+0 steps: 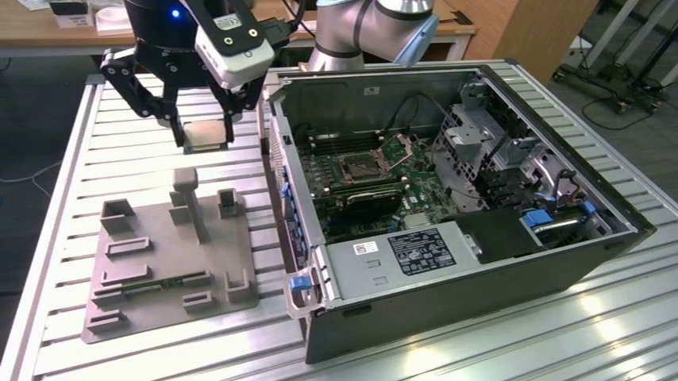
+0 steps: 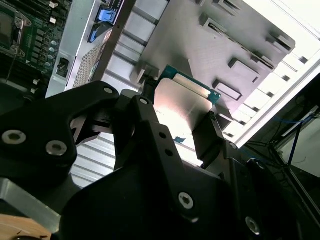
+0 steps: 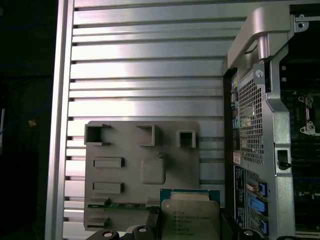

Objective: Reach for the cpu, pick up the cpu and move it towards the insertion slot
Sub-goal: 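Pick up the cpu and move it towards the insertion slot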

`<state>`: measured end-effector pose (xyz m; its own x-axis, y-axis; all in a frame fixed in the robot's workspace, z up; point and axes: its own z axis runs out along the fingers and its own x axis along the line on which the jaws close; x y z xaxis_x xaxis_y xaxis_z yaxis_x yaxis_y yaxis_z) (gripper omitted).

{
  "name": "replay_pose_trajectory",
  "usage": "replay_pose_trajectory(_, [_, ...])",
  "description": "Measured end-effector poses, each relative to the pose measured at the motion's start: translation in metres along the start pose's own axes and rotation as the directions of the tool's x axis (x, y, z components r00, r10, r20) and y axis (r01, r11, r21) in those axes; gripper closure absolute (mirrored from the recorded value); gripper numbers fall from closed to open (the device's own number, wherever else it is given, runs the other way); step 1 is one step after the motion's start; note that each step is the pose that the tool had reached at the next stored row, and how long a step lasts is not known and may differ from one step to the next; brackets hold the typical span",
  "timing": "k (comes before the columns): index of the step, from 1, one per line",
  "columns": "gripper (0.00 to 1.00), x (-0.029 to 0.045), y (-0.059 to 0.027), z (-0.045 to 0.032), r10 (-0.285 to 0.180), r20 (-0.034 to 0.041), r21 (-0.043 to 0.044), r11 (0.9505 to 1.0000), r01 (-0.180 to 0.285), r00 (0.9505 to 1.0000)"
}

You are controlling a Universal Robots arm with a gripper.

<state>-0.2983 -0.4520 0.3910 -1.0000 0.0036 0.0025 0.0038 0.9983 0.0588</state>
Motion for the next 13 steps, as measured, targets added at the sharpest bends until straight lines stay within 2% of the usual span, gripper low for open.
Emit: replay_pose_trajectory(13, [0.45, -0.0043, 0.0, 0.0001, 0.0, -0.0001, 0.0001, 1.0, 0.0, 1.0])
